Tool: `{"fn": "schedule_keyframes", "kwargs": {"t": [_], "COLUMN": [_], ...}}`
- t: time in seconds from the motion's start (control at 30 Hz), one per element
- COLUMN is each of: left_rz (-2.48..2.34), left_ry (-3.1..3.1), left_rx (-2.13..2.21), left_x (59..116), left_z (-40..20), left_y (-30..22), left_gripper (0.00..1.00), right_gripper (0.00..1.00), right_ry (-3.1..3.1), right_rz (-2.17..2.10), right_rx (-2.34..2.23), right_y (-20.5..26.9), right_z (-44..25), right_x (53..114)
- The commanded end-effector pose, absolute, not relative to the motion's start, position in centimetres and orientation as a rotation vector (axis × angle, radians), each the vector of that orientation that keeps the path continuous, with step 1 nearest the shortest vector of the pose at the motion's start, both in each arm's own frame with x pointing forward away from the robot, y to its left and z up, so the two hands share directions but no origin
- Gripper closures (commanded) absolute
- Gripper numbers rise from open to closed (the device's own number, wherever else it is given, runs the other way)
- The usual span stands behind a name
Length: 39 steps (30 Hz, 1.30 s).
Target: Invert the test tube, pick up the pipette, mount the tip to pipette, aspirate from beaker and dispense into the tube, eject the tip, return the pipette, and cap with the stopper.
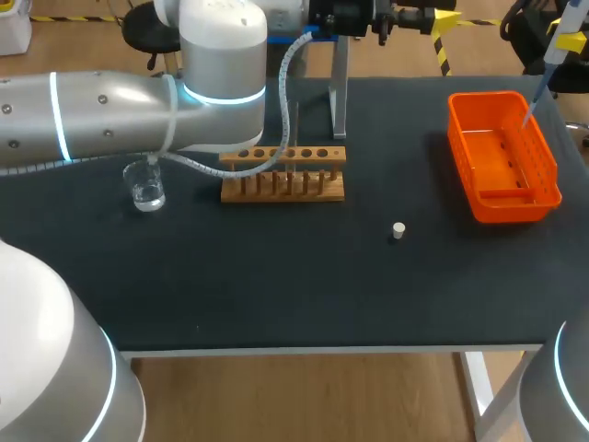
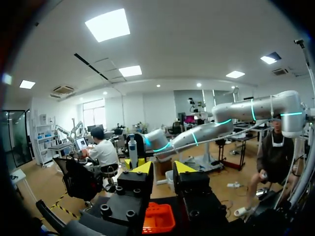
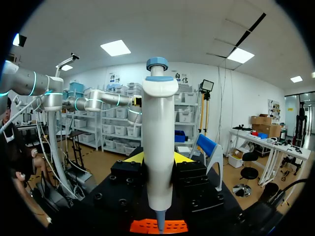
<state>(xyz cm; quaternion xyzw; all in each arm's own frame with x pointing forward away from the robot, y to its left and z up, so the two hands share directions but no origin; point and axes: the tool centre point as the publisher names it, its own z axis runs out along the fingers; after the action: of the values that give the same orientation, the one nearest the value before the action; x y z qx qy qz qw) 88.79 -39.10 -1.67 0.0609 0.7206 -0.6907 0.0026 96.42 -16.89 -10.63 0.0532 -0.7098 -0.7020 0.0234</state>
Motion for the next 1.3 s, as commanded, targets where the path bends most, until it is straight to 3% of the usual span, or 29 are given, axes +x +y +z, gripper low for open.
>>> {"fn": "schedule_keyframes", "kwargs": {"t": [0.03, 0.6, 1.3], "left_rz": [-2.164, -2.202, -2.079], "left_ry": [2.262, 2.275, 2.225], "left_rx": [0.189, 0.217, 0.147], "left_x": [88.8, 90.7, 93.5], "left_z": [-1.6, 0.3, 0.7], "left_y": [-39.1, -46.9, -52.2], "left_gripper": [1.0, 1.0, 1.0], "right_gripper": [1.0, 1.0, 1.0], "right_ry": [-2.201, -2.201, -2.201], "right_rz": [-2.169, -2.169, -2.169], "right_rx": [0.167, 0.167, 0.167], "right_y": [-16.9, -16.9, -16.9], "right_z": [-10.5, -10.5, -10.5], "right_x": [96.5, 96.5, 96.5]}}
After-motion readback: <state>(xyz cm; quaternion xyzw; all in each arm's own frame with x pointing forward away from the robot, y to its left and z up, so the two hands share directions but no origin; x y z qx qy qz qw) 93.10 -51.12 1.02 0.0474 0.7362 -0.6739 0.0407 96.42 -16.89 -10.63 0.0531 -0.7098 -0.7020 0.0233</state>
